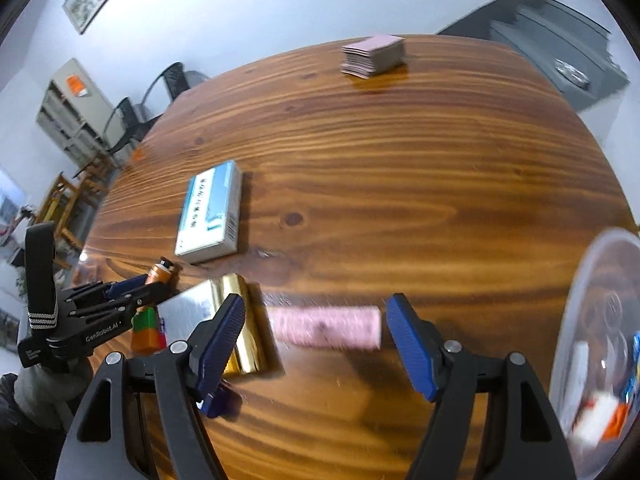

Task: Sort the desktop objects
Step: 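Grasp the orange hand-cream tube with the left gripper while the right grasps the pink roll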

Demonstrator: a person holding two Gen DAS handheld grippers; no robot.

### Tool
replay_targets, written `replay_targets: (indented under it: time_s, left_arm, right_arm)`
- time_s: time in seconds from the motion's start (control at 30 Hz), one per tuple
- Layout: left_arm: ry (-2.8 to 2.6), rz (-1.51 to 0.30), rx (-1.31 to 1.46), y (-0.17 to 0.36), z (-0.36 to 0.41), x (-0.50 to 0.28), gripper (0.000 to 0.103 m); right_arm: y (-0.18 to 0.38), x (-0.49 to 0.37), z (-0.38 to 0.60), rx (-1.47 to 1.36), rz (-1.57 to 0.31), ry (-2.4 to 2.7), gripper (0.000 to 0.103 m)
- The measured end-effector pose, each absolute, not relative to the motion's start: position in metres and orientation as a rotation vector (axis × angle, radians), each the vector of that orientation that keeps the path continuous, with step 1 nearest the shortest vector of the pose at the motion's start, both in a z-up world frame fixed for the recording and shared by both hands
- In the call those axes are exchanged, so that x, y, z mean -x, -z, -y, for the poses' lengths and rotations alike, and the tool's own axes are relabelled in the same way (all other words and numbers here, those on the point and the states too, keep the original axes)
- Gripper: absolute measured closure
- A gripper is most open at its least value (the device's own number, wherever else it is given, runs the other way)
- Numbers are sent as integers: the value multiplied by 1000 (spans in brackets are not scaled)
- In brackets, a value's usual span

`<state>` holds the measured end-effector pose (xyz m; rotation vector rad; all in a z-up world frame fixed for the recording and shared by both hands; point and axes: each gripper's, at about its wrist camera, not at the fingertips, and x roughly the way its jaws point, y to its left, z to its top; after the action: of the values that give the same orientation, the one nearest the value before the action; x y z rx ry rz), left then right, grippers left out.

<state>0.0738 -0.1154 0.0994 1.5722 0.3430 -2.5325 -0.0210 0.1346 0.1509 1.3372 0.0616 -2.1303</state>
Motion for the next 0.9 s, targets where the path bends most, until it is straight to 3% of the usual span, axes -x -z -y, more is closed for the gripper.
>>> replay_targets:
  time_s: [0.2, 0.37, 0.9]
  left_arm:
    - [2514, -359, -1560, -104, 113, -77, 71]
    - [2502, -360, -1561, -101, 112, -77, 71]
    - [2485, -324, -1559, -94, 107, -52, 71]
  right_arm:
    - [-140, 27, -112, -1298, -165, 1985, 27]
    - [-127, 29, -106, -1314, -244, 1925, 33]
    - [-110, 2, -114, -1389, -259, 1780, 44]
